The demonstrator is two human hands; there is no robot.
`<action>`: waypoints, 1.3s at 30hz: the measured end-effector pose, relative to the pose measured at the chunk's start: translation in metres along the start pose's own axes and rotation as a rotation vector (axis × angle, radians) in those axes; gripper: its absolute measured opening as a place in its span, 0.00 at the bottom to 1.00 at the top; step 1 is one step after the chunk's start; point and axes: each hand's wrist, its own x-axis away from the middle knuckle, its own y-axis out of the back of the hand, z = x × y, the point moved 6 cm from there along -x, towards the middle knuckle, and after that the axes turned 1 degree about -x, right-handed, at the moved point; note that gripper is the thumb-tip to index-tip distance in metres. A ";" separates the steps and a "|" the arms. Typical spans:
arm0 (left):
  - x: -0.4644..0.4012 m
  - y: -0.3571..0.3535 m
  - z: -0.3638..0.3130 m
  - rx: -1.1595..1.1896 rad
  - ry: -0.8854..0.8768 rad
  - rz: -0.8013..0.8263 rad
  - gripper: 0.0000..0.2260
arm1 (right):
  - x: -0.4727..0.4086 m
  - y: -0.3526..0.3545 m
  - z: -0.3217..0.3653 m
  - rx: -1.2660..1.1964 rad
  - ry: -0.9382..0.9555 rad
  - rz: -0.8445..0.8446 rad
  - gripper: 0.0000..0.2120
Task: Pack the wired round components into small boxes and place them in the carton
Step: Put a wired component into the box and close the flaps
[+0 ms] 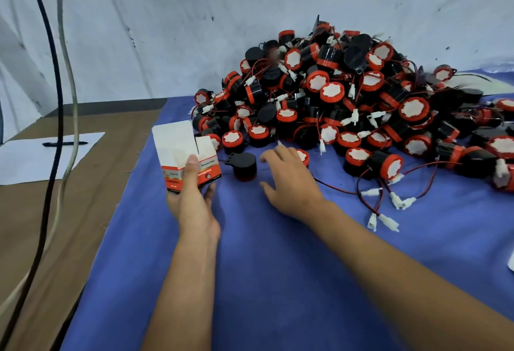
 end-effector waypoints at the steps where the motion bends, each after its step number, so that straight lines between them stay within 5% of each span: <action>1: 0.001 0.001 -0.001 -0.006 -0.028 -0.013 0.19 | -0.006 -0.004 0.005 0.003 0.031 0.060 0.27; 4: 0.000 0.003 -0.004 -0.030 -0.111 -0.048 0.23 | -0.024 -0.022 0.024 -0.025 0.082 0.297 0.35; 7: -0.008 0.013 -0.006 -0.058 -0.160 -0.119 0.16 | -0.028 -0.035 0.037 0.129 0.108 0.441 0.28; 14: -0.012 0.018 -0.001 -0.088 -0.133 -0.186 0.13 | 0.015 0.008 0.035 0.117 -0.215 0.226 0.20; 18: -0.005 0.009 0.006 -0.250 -0.094 -0.120 0.11 | 0.066 0.031 0.028 0.047 -0.288 0.225 0.24; 23: 0.003 0.001 0.010 -0.436 -0.123 -0.019 0.14 | 0.096 0.052 0.023 0.006 -0.220 0.431 0.17; 26: 0.004 -0.008 0.014 -0.626 -0.160 0.113 0.17 | 0.094 0.066 0.017 0.207 -0.103 0.402 0.33; 28: 0.006 -0.014 0.015 -0.858 -0.251 0.215 0.17 | 0.087 0.070 0.021 0.111 0.011 0.358 0.42; 31: 0.010 -0.020 0.015 -1.211 -0.433 0.286 0.18 | 0.084 0.051 0.021 -0.015 0.093 0.530 0.37; 35: 0.002 -0.013 0.014 -1.074 -0.289 0.317 0.13 | 0.094 0.042 0.000 -0.092 0.052 0.619 0.36; 39: 0.006 -0.018 0.020 -0.972 -0.211 0.472 0.17 | 0.088 0.060 -0.011 -0.209 -0.003 0.331 0.22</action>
